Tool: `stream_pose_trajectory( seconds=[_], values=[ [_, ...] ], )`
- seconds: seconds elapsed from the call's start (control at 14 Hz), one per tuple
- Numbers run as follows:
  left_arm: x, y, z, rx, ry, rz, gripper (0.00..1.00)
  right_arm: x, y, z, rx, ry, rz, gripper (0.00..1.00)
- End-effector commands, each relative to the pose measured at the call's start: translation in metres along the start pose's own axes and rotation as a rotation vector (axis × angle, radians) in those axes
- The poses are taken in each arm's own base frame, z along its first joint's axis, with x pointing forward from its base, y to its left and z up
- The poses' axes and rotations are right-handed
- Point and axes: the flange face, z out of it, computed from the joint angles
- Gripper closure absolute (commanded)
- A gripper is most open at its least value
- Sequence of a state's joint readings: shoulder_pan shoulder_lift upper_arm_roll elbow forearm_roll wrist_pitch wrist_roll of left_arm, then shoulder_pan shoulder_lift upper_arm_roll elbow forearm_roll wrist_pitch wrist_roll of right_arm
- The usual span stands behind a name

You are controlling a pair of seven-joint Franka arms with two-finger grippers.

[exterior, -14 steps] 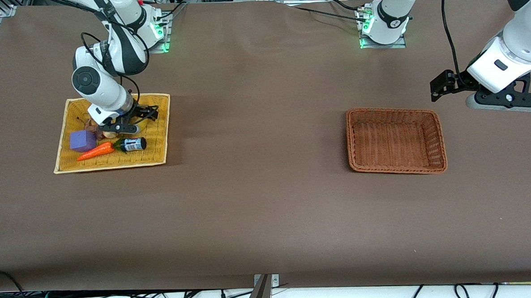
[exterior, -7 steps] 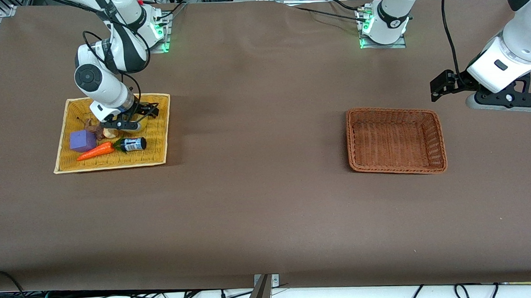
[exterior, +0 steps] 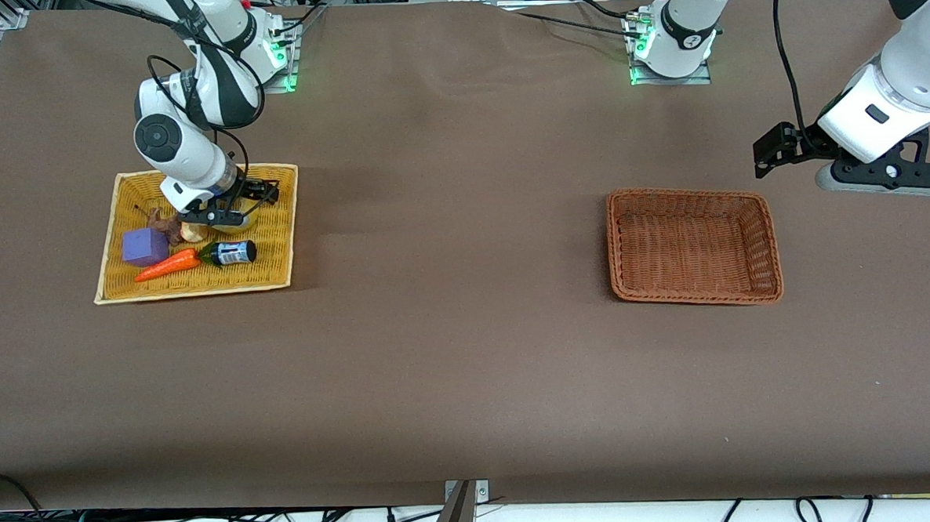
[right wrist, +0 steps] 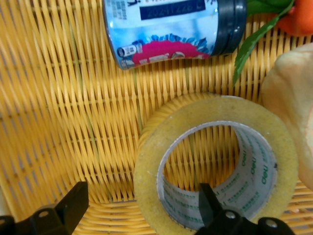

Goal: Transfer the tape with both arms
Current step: 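Close the right gripper on the tape roll's rim and lift it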

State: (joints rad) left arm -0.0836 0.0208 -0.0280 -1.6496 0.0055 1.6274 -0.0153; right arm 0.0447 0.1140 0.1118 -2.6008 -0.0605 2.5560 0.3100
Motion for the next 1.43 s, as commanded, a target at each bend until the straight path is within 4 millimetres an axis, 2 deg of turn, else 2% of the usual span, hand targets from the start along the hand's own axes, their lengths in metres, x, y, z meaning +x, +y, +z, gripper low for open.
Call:
stream_pose_trajectory(
  seconds=[0.0,0.07,0.21,0.5,0.64,0.79,1.0,1.14,1.21,1.36],
  values=[
    [0.002,0.001,-0.006,0.022,-0.003,0.012,0.00,-0.006,0.006,0.005,0.008,0.008,0.025,0.54],
    [0.002,0.001,-0.005,0.022,-0.004,0.013,0.00,-0.006,0.008,0.008,0.007,0.000,0.028,0.76],
    [0.002,0.001,-0.006,0.022,-0.003,0.013,0.00,-0.006,0.008,0.013,0.006,-0.008,0.029,1.00],
    [0.002,0.001,-0.006,0.024,-0.003,0.012,0.00,-0.005,0.007,0.007,0.006,0.000,0.026,1.00],
    [0.002,0.001,-0.005,0.024,-0.004,0.012,0.00,-0.003,0.008,-0.006,0.006,0.017,0.025,1.00],
    [0.002,0.002,-0.005,0.024,-0.004,0.013,0.00,0.002,0.006,-0.041,0.001,0.044,0.012,1.00],
    [0.002,0.002,-0.006,0.024,-0.003,0.013,0.00,0.021,0.003,-0.095,-0.028,-0.007,0.026,1.00],
    [0.002,0.002,-0.006,0.024,-0.003,0.013,0.00,0.027,-0.019,-0.127,-0.040,-0.020,0.002,1.00],
    [0.002,0.002,-0.006,0.024,-0.003,0.013,0.00,0.027,-0.039,-0.145,-0.016,-0.006,0.037,1.00],
    [0.002,0.002,-0.006,0.024,-0.003,0.013,0.00,0.021,-0.107,-0.182,0.057,0.018,0.083,1.00]
  ],
)
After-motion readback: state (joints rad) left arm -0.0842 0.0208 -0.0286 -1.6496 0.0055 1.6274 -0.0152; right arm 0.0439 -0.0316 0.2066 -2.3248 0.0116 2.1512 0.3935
